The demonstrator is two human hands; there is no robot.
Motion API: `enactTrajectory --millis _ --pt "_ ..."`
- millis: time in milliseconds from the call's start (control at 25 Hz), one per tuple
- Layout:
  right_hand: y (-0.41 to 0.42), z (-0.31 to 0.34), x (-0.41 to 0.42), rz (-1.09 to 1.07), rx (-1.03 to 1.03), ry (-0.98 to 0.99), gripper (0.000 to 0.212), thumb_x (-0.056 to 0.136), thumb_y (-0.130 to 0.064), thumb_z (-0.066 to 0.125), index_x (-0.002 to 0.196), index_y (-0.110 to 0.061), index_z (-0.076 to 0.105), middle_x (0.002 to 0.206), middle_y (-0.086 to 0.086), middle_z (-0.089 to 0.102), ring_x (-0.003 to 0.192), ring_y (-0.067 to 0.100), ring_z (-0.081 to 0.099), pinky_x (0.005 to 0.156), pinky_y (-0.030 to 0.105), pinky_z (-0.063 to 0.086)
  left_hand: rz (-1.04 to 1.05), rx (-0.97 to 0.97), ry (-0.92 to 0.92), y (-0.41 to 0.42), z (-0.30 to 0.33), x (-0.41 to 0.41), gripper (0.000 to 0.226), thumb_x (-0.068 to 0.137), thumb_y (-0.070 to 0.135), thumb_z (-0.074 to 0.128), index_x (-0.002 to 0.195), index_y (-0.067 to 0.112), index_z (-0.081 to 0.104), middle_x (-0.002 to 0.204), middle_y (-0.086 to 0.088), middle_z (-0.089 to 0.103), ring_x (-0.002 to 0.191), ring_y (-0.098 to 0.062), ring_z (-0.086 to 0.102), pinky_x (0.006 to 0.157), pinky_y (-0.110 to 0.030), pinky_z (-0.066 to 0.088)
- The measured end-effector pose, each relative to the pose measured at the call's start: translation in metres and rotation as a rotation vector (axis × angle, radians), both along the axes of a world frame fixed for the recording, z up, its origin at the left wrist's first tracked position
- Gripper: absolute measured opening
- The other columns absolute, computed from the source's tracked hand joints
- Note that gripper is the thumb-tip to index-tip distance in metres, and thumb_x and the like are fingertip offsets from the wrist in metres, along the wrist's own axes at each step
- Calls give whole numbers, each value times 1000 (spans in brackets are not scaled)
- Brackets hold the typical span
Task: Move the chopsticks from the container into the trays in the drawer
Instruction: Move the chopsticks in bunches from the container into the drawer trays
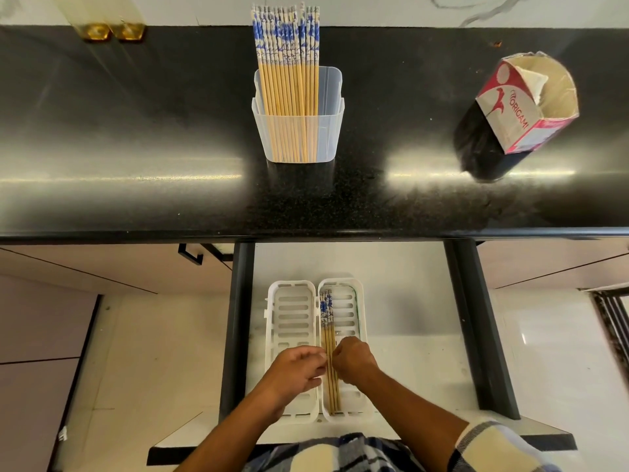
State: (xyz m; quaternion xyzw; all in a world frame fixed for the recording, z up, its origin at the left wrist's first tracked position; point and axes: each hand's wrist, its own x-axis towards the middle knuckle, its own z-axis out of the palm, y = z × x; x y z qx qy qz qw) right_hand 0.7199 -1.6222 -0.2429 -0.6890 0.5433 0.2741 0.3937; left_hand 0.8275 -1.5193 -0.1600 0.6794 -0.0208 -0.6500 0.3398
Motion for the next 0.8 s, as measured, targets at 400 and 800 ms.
enactTrajectory --millis 400,800 --pt "-64 114 34 -304 65 -431 14 88 -11 58 83 -9 71 81 10 76 70 23 76 73 44 63 203 -221 -52 -50 67 74 22 100 15 58 116 9 70 106 -11 78 104 -26 73 96 -39 58" --pt "-297 301 206 -278 -510 -966 18 92 -24 67 109 -16 71 87 -3 72 76 11 68 66 24 56 123 -768 -843 -256 242 235 18 96 19 63 112 21 70 104 -1 76 95 -14 74 89 -33 60"
